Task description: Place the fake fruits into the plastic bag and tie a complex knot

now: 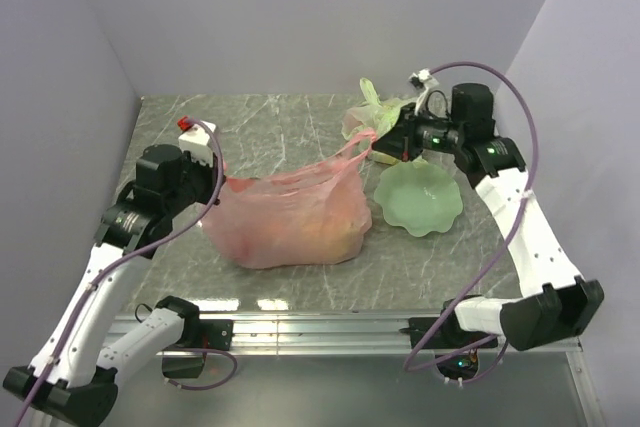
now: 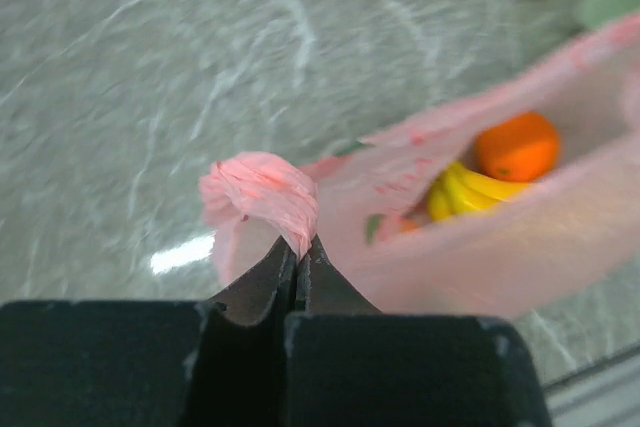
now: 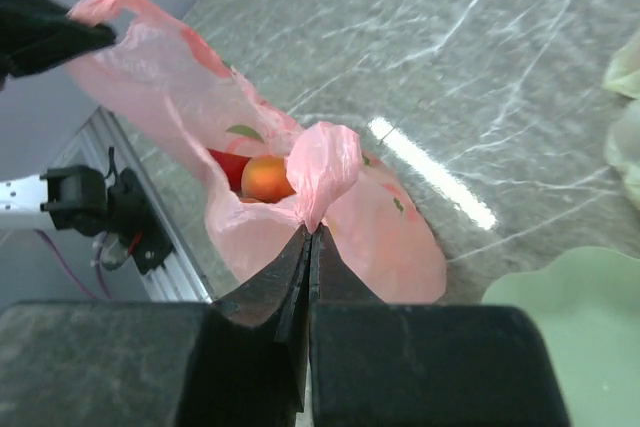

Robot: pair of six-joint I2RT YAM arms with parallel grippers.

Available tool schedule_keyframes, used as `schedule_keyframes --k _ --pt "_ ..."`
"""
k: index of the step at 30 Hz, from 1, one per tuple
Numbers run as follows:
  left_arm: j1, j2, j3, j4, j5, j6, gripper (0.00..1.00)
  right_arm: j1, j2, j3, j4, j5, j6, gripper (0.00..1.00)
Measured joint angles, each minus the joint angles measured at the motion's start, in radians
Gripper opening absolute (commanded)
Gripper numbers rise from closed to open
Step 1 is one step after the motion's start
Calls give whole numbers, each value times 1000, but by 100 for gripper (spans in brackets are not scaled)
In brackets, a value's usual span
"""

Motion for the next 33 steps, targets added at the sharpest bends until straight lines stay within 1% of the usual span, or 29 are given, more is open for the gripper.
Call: schedule_keyframes --k 2,4,6,7,9,10,12,13,16,21,24,27,30,33 --pt "13 26 1 -8 -63 -23 1 20 35 35 -22 2 -10 0" --pt "26 35 32 -14 -119 -44 1 35 61 105 -39 -5 -19 0" --pt "34 38 79 -15 -141 -57 7 47 64 180 -43 -10 -33 0" --pt "37 38 104 -12 -145 -64 16 51 58 208 -43 -10 -43 0" --pt "40 47 147 -16 -138 -72 28 71 39 250 -42 -4 -71 0" --pt "43 55 166 -22 -116 -72 48 91 21 252 -40 1 -91 0" --pt "48 74 202 -37 -51 -58 66 119 -7 245 -45 6 -114 0" --pt "51 84 219 -43 5 -49 81 136 -18 237 -43 7 -123 0" --pt "52 118 257 -40 174 -12 99 160 -32 202 -46 9 -143 0" --pt "44 156 326 6 504 85 99 168 -17 193 -59 14 -165 0" --pt "2 235 382 85 649 117 99 170 -17 193 -60 12 -180 0" --pt "-61 320 414 167 728 152 99 174 -18 188 -60 1 -198 0" --pt "-122 418 415 232 787 193 99 176 -22 176 -67 -13 -218 0" --pt "-164 493 407 309 827 200 99 176 -29 166 -73 -32 -240 0"
